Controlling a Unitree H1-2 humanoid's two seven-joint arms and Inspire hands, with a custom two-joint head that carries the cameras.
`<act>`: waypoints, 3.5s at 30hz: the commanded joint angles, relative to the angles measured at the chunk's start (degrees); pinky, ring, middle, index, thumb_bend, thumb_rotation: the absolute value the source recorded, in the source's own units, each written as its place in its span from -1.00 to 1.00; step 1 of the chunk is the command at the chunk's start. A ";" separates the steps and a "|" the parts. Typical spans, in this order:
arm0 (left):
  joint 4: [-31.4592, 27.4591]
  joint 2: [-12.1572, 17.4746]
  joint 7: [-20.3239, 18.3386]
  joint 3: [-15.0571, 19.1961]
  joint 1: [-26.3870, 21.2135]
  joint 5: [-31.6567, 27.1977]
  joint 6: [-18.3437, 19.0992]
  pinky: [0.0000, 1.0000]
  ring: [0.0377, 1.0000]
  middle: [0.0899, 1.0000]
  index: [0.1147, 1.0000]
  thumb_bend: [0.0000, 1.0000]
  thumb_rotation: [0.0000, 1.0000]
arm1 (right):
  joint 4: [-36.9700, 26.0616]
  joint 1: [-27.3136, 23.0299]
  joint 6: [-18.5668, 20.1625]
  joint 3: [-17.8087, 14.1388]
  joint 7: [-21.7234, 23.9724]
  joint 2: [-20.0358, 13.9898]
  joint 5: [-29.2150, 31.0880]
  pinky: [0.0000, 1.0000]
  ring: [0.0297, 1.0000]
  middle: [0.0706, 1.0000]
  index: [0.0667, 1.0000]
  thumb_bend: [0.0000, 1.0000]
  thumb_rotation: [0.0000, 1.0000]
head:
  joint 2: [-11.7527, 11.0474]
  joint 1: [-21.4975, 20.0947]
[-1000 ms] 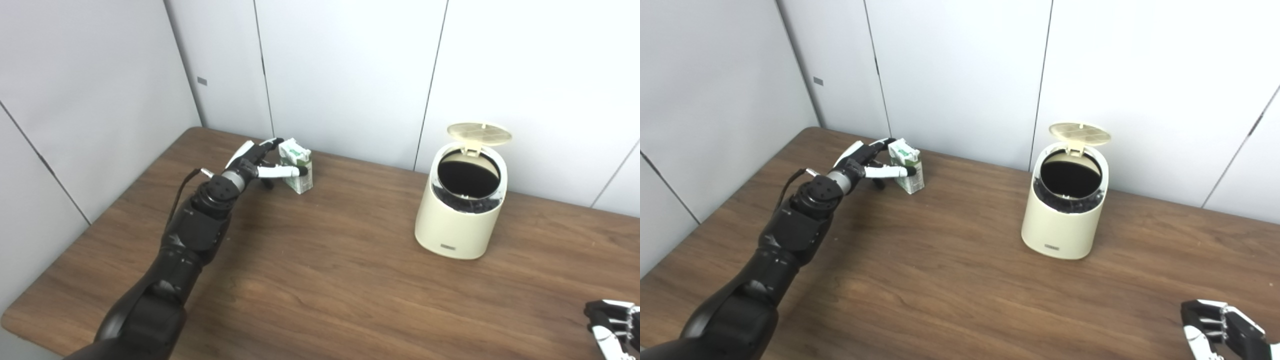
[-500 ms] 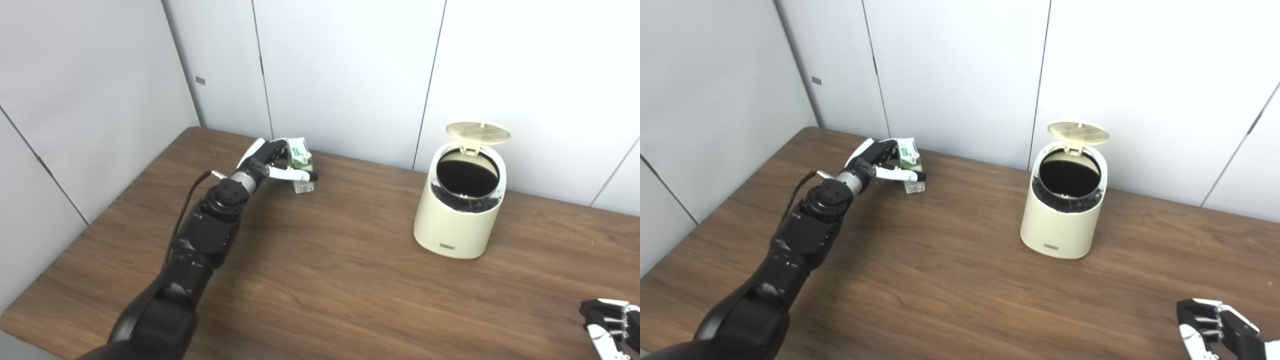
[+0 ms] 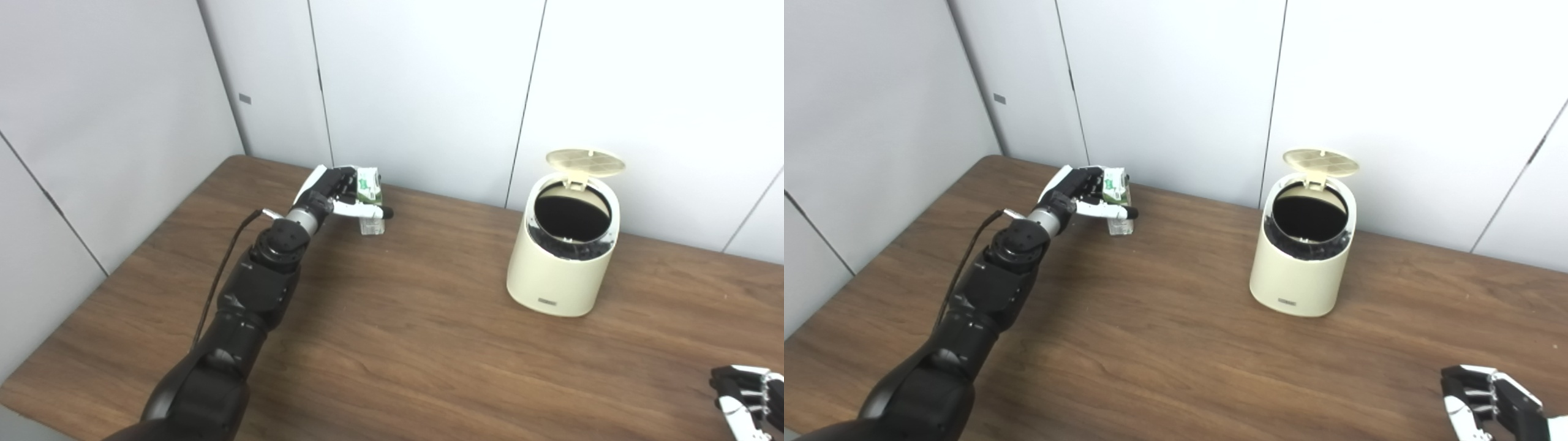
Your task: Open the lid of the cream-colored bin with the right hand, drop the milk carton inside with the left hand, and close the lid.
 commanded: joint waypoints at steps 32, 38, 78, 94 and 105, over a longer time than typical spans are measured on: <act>-8.52 -1.44 12.04 0.68 -1.16 3.14 -9.48 -0.28 -0.10 -0.14 -0.20 0.01 -1.00 | -1.83 -0.52 -1.85 1.47 -1.48 3.64 1.84 -0.31 -0.03 0.04 0.02 -0.85 -0.79 | 0.72 -5.50; -20.66 -3.48 12.51 0.39 2.56 4.33 -11.72 -0.29 -0.13 -0.16 -0.19 0.01 -1.00 | -3.14 -0.58 0.13 3.18 -2.27 4.83 -3.13 -0.26 0.01 0.07 0.06 -0.84 -0.90 | 1.07 -9.82; -37.24 -12.28 15.77 -13.06 5.49 11.79 -32.02 -0.32 -0.17 -0.12 -0.17 0.01 -1.00 | 3.28 -3.46 2.34 8.10 -8.66 9.42 -9.08 -0.04 0.15 0.20 0.21 -0.40 -1.00 | -1.63 -22.34; -28.59 0.19 48.83 -41.19 -5.61 33.33 -32.03 -0.30 -0.09 -0.15 -0.17 0.01 -1.00 | 3.99 -3.21 2.48 10.73 -11.28 10.17 -10.50 -0.01 0.18 0.23 0.22 -0.41 -1.00 | -1.96 -26.00; -24.20 1.63 60.40 -49.46 -11.12 43.87 -32.02 -0.26 -0.09 -0.15 -0.20 0.01 -1.00 | 3.05 -2.08 1.96 11.76 -11.24 10.37 -9.41 -0.04 0.16 0.22 0.21 -0.41 -1.00 | -1.60 -26.89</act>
